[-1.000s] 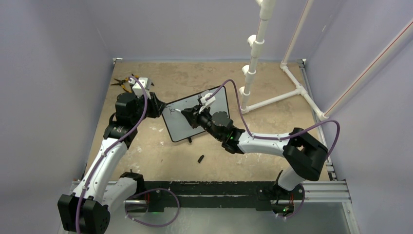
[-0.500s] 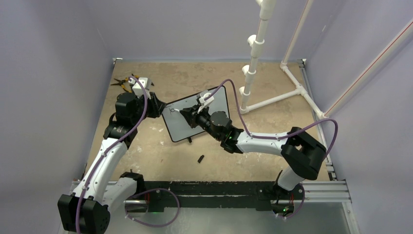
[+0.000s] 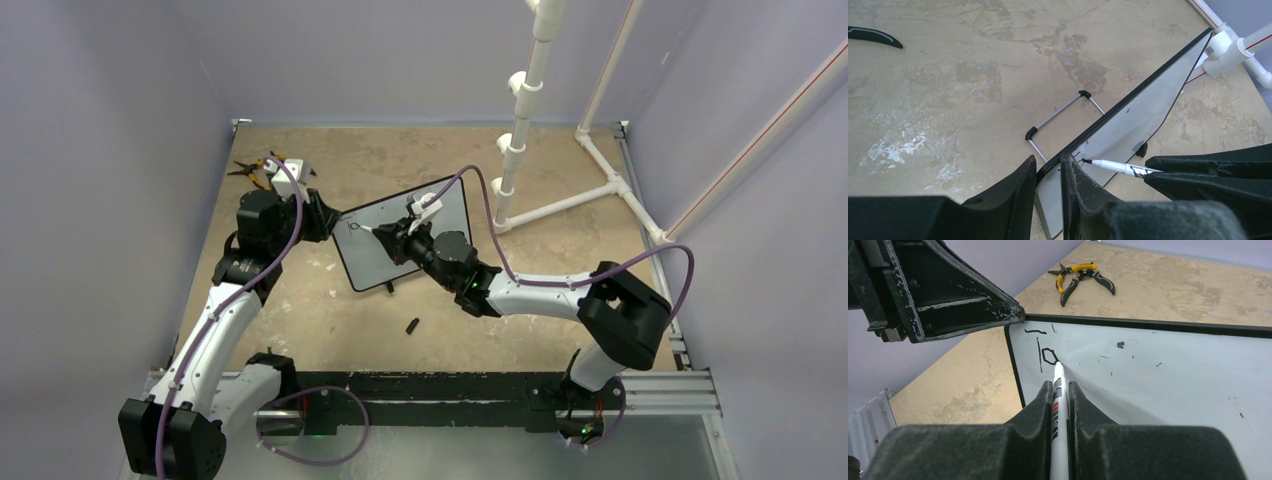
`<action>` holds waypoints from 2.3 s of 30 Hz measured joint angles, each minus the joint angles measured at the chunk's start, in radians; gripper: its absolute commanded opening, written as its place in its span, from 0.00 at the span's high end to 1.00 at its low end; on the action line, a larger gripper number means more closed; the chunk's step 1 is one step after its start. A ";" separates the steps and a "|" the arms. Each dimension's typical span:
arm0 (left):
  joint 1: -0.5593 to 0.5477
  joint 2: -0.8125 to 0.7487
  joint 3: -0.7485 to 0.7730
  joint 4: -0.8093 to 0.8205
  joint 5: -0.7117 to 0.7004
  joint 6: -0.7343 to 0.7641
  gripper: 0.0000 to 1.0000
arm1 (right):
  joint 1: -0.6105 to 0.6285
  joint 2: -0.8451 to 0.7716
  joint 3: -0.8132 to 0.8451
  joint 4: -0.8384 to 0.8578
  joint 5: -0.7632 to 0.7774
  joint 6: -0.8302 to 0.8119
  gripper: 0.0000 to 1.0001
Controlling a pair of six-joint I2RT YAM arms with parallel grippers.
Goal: Write a sentence on the whiteboard
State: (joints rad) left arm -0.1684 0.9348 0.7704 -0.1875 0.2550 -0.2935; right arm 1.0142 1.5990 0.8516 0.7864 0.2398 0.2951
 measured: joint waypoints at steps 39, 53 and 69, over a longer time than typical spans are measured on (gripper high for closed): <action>0.000 0.000 0.000 0.000 -0.002 0.000 0.78 | -0.040 -0.035 -0.040 0.016 -0.024 0.026 1.00; 0.003 0.000 0.000 0.000 -0.002 0.000 0.78 | -0.048 -0.006 -0.029 0.037 -0.098 0.014 1.00; 0.003 0.000 0.000 0.000 -0.001 0.000 0.78 | -0.046 -0.013 -0.061 0.031 -0.097 0.018 1.00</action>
State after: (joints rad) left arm -0.1658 0.9352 0.7704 -0.1879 0.2539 -0.2932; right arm 0.9680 1.5864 0.7906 0.8173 0.1425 0.3134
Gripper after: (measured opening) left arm 0.224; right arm 0.129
